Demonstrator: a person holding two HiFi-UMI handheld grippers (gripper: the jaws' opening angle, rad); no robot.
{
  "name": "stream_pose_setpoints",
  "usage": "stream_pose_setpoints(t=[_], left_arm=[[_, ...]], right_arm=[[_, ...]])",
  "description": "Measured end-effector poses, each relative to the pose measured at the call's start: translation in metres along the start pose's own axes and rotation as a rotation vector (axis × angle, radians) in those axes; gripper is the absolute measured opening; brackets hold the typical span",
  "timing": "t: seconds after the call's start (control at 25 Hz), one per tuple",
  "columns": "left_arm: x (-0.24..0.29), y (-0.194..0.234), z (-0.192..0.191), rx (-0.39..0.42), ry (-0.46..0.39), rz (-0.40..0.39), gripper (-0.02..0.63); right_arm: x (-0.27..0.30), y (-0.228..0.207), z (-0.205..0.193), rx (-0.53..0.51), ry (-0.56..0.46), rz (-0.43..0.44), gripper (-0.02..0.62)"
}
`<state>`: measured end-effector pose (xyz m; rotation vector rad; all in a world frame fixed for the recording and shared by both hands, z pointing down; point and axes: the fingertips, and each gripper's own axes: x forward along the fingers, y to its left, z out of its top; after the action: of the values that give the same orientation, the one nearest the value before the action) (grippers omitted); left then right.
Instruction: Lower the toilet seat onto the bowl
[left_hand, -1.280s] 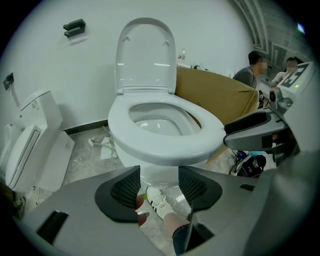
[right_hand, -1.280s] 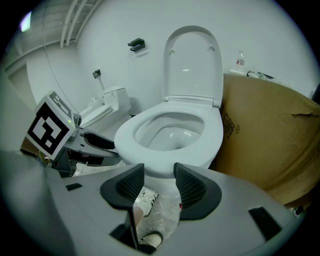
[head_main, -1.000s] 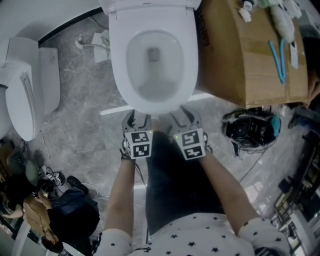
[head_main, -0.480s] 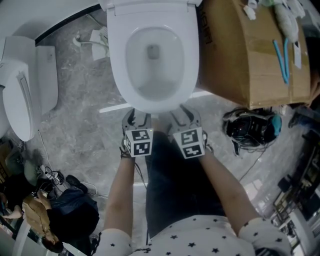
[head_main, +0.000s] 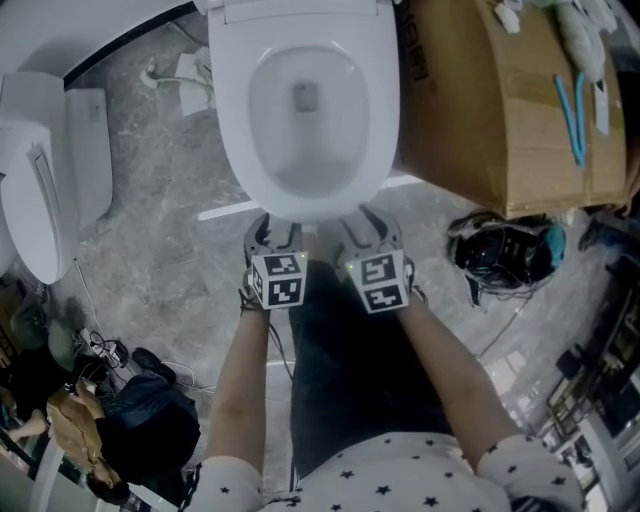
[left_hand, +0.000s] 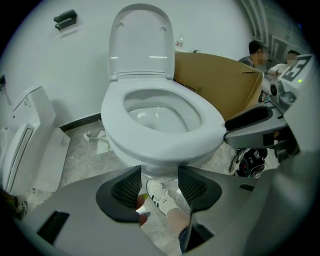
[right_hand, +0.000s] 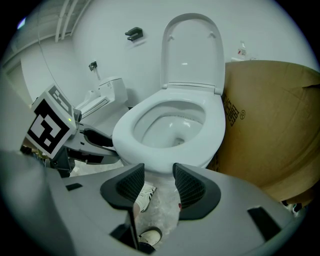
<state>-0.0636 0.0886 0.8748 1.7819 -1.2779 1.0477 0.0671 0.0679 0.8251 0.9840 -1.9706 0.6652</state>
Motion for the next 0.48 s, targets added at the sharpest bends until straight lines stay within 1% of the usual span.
stream_pose_setpoints(t=[0.48], left_arm=[[0.004, -0.0003, -0.0033, 0.0, 0.009, -0.003, 0.227]], right_arm=[[0.0048, -0.0003, -0.0028, 0.01, 0.002, -0.007, 0.202]])
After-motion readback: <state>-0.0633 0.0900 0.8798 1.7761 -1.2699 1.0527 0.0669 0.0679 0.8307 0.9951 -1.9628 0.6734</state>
